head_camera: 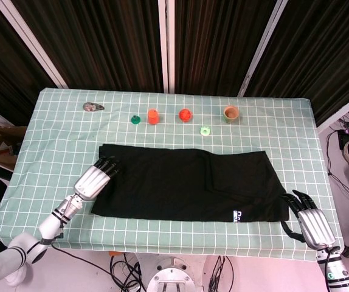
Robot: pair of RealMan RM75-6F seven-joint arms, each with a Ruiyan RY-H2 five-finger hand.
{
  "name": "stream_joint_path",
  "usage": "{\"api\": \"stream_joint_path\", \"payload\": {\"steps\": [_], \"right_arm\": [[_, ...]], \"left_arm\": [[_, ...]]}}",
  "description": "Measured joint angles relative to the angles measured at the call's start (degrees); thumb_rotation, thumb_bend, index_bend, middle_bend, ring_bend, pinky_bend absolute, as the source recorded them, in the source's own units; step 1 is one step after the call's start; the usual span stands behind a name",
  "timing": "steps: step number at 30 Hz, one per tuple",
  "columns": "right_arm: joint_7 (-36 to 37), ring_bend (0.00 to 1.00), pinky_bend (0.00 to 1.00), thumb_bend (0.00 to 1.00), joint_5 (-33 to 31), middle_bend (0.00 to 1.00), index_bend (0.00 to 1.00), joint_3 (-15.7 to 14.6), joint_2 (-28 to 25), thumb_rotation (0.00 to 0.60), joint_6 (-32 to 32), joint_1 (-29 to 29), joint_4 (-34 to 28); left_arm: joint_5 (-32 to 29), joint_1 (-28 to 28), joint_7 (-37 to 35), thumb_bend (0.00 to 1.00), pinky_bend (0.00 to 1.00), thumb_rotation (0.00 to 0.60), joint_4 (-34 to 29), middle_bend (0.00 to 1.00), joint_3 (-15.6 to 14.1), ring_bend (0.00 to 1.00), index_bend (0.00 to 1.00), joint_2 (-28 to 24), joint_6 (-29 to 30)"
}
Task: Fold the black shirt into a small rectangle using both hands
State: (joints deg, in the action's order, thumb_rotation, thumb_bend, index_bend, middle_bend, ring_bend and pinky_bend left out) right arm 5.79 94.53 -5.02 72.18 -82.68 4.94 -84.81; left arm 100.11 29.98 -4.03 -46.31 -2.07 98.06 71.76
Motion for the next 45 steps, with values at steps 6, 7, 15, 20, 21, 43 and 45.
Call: {"api": "stream_joint_path", "payload": {"steps": [6,7,15,20,21,43,45], "right_arm": [[-0.3,0.06,0.15,0.33,-0.1,0.21,0.24,0.0,0.3,0.6,0.3,-0.1,0.0],[-0.3,0.06,0.15,0.33,-0.2,0.21,0.24,0.0,0.3,0.6,0.2,-0.2,0.0],[-0.2,0.06,0.15,0.33,-0.7,0.21,0.24,0.2,0.2,0.6,0.1,-0.6,0.0],[-0.2,0.06,0.15,0.33,-0.7,0.21,0.24,0.3,0.5,0.6,0.4,-0.5,0.2],[-0.2,0.06,0.14,0.33,-0.7,0.21,0.24,0.3,0.5,0.6,0.5,-0.5,0.2],[1.7,0.06,0.14,0.33,0.1,0.21,0.24,0.6,1.2,0.6,0.0,-0.3,1.9],[2.0,0.06,0.14,0.33,0.3,0.21,0.24,0.6,1.4,0.6,-0.1,-0.2,2.1]], "left_arm": [[0.9,1.1,-3.5,0.09,0.18,0.6,4.8,0.14,-0.6,0.08,0.31,3.3,2.2],[1.1,1.5,-4.0,0.09,0.18,0.6,6.1,0.14,-0.7,0.08,0.31,4.0,2.4],[1.0,3.2,-7.7,0.22,0.18,0.6,11.7,0.16,-1.5,0.09,0.39,7.2,2.5],[0.5,2.9,-9.1,0.44,0.18,0.6,12.5,0.18,-2.0,0.09,0.47,7.4,3.5],[0.4,2.8,-9.1,0.46,0.18,0.6,12.5,0.18,-2.1,0.09,0.48,7.4,3.7],[-2.9,-1.7,-1.3,0.64,0.21,0.6,4.4,0.23,-1.8,0.1,0.59,3.1,7.9],[-3.4,-2.7,-0.3,0.64,0.21,0.6,2.4,0.23,-1.6,0.1,0.58,1.4,8.7]]}}
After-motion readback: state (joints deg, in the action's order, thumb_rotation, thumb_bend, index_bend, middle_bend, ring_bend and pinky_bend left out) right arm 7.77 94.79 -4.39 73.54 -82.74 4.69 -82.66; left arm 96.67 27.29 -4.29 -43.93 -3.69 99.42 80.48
